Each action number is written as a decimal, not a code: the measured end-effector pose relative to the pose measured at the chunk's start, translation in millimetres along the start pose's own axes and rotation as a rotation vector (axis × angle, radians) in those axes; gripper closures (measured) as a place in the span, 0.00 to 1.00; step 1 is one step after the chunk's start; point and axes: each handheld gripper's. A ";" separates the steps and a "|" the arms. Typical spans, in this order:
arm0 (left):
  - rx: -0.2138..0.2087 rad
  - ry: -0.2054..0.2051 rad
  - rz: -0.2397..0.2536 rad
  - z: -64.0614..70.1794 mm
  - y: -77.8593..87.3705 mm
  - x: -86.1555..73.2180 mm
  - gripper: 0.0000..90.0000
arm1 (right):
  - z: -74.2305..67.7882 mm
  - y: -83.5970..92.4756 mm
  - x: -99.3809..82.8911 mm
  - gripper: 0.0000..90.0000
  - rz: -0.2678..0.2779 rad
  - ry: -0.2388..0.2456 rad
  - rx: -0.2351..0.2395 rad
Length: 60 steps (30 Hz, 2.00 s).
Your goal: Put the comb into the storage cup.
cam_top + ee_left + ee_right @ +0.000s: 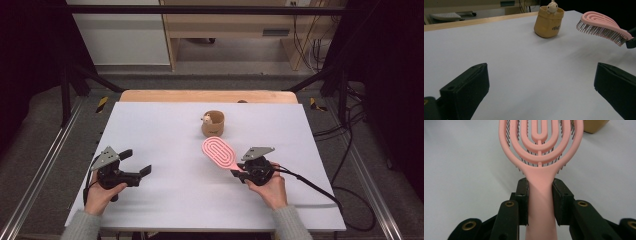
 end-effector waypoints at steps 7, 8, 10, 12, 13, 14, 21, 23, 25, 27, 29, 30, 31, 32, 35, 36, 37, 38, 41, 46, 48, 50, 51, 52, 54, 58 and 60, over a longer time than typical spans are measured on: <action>-0.003 -0.003 0.003 5.1 -3.0 2.1 0.00 | -0.6 0.9 -0.1 0.77 0.028 0.004 0.007; -0.002 -0.003 0.003 5.8 -3.3 2.4 0.00 | -1.0 1.1 -0.1 0.77 0.033 0.003 0.008; -0.004 -0.003 0.005 7.9 -3.8 3.5 0.00 | -1.2 1.4 0.0 0.77 0.040 0.003 0.014; -0.003 -0.001 0.009 10.3 -4.5 4.9 0.00 | -1.7 2.0 -0.1 0.77 0.048 0.006 0.011; -0.004 -0.002 0.011 11.5 -4.9 5.4 0.00 | -1.7 2.0 -0.1 0.77 0.053 0.004 0.014; -0.006 -0.004 0.009 12.6 -5.2 6.1 0.00 | -1.9 2.1 -0.1 0.77 0.055 0.004 0.016; -0.018 -0.011 0.002 20.4 -9.8 8.5 0.00 | -2.8 3.1 0.1 0.77 0.069 0.005 0.031; -0.021 -0.014 0.002 22.7 -11.2 9.2 0.00 | -2.8 3.7 0.2 0.77 0.072 0.008 0.032; -0.025 -0.013 0.003 25.0 -12.4 10.4 0.00 | -3.0 3.8 0.2 0.77 0.075 0.006 0.034; -0.029 -0.017 0.004 27.3 -13.3 12.3 0.00 | -2.9 3.7 0.3 0.77 0.077 0.009 0.039; -0.033 -0.017 0.007 29.6 -14.0 14.3 0.00 | -3.0 3.4 0.2 0.77 0.078 0.008 0.041; -0.034 -0.017 0.009 31.0 -14.6 15.2 0.00 | -3.2 3.2 0.1 0.77 0.076 0.007 0.041; -0.037 -0.017 0.008 32.5 -15.3 16.0 0.00 | -3.4 3.0 -0.1 0.77 0.075 0.007 0.040; -0.040 -0.019 0.007 34.0 -16.2 16.7 0.00 | -3.5 2.9 -0.1 0.77 0.076 0.007 0.042; -0.045 -0.024 0.001 38.1 -19.0 18.5 0.00 | -3.7 3.5 0.0 0.77 0.083 0.008 0.048; -0.047 -0.025 0.001 39.8 -20.0 19.3 0.00 | -3.7 3.7 0.1 0.77 0.086 0.009 0.048; -0.053 -0.024 0.001 41.0 -20.6 20.0 0.00 | -3.8 4.1 0.1 0.77 0.092 0.009 0.050; -0.054 -0.024 0.002 42.1 -21.2 20.8 0.00 | -3.9 4.4 0.1 0.77 0.093 0.010 0.050; -0.054 -0.024 0.002 44.7 -22.7 23.1 0.00 | -4.2 5.0 0.1 0.77 0.100 0.013 0.052; -0.058 -0.019 0.005 47.8 -25.8 26.5 0.00 | -4.7 6.3 0.5 0.77 0.112 0.012 0.057; -0.061 -0.015 0.005 48.5 -27.2 27.9 0.00 | -4.8 7.0 0.8 0.77 0.116 0.012 0.058; -0.066 -0.012 0.006 49.7 -28.8 29.5 0.00 | -4.9 7.4 0.8 0.77 0.118 0.013 0.059; -0.069 -0.012 0.006 50.4 -29.9 30.6 0.00 | -5.0 7.4 0.8 0.77 0.118 0.013 0.059; -0.074 -0.012 0.007 51.2 -30.9 31.4 0.00 | -5.2 7.4 0.8 0.77 0.118 0.013 0.060; -0.077 -0.015 0.007 53.2 -33.1 33.2 0.00 | -5.4 7.4 0.9 0.77 0.120 0.016 0.062; -0.088 -0.017 0.006 57.0 -37.3 37.0 0.00 | -5.5 8.2 1.0 0.77 0.124 0.018 0.065; -0.092 -0.016 0.009 58.4 -39.2 38.9 0.00 | -5.6 8.6 1.1 0.77 0.126 0.017 0.064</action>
Point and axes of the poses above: each handheld gripper's, and its own axes: y roughly backward along the jaws, x roughly out of its top, z roughly to its right, and after that the axes turned 6 degrees about -y, right-handed
